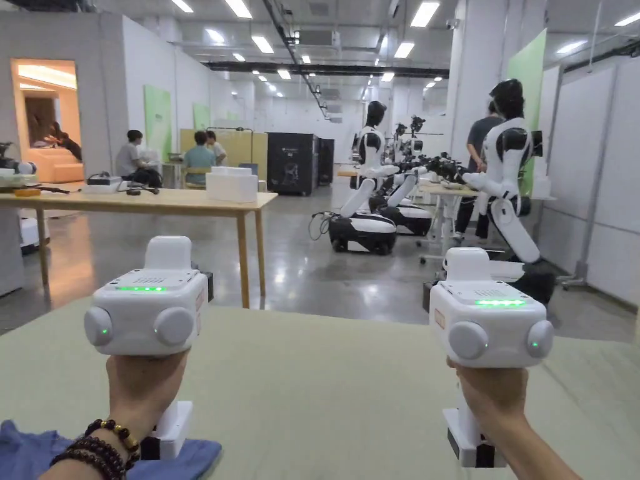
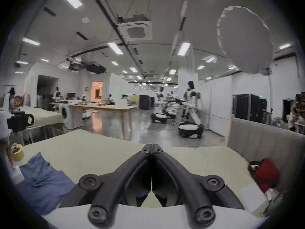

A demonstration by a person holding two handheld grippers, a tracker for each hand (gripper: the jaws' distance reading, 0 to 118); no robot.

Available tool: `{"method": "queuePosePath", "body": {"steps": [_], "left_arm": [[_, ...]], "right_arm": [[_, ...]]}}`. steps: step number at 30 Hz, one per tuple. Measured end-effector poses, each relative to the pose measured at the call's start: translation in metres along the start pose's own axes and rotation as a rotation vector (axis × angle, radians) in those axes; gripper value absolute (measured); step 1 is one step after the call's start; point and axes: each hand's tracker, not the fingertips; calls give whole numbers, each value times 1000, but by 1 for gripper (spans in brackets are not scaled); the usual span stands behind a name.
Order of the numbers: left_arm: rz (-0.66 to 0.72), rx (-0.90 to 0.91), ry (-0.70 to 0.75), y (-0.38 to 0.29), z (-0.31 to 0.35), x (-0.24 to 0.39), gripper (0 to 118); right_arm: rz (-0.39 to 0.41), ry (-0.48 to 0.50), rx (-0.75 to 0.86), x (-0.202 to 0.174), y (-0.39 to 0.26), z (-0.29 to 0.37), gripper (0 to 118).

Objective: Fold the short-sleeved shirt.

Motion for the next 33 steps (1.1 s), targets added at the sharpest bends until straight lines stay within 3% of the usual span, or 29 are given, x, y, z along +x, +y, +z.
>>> {"method": "queuePosePath", "body": {"steps": [5, 8, 11, 13, 18, 20, 23, 24, 25, 26, 27, 28, 31, 33], "left_arm": [[-34, -10, 126, 2, 34, -93, 0], [-3, -27, 165, 1, 48, -126, 0], [-38, -83, 170, -4, 52, -142, 0], [-78, -211, 130, -10, 44, -144, 0], [-72, -831, -22, -64, 1, -146, 0], [-96, -956, -12, -101, -21, -154, 3], [-81, -1047, 10, -150, -39, -160, 16], [-38, -1053, 1, -165, -40, -163, 34], [-23, -1068, 4, -179, -45, -166, 100], [-17, -1107, 1, -195, -51, -168, 118], [-37, -1032, -86, -203, -54, -169, 114], [-20, -1073, -24, -214, -44, -168, 113], [-43, -1079, -36, -243, -47, -169, 113], [-65, -1069, -50, -225, -57, -149, 113]], "right_arm": [[14, 228, 11, -120, 4, 4, 0], [12, 286, 19, -162, 2, 3, 0], [13, 324, 0, -175, 1, 4, 0], [13, 345, -10, -175, -1, 9, 0], [22, 380, -21, -164, -17, 20, 0], [24, 402, -35, -159, -22, 25, 0], [13, 433, -57, -153, -33, 26, 0], [16, 440, -61, -152, -37, 27, 0], [23, 437, -66, -152, -40, 27, 0], [40, 439, -72, -152, -45, 27, 0], [49, 449, -76, -151, -49, 27, 0], [50, 457, -78, -149, -53, 26, 0], [52, 469, -95, -147, -62, 23, 0], [46, 477, -114, -147, -68, 19, 0]]}}
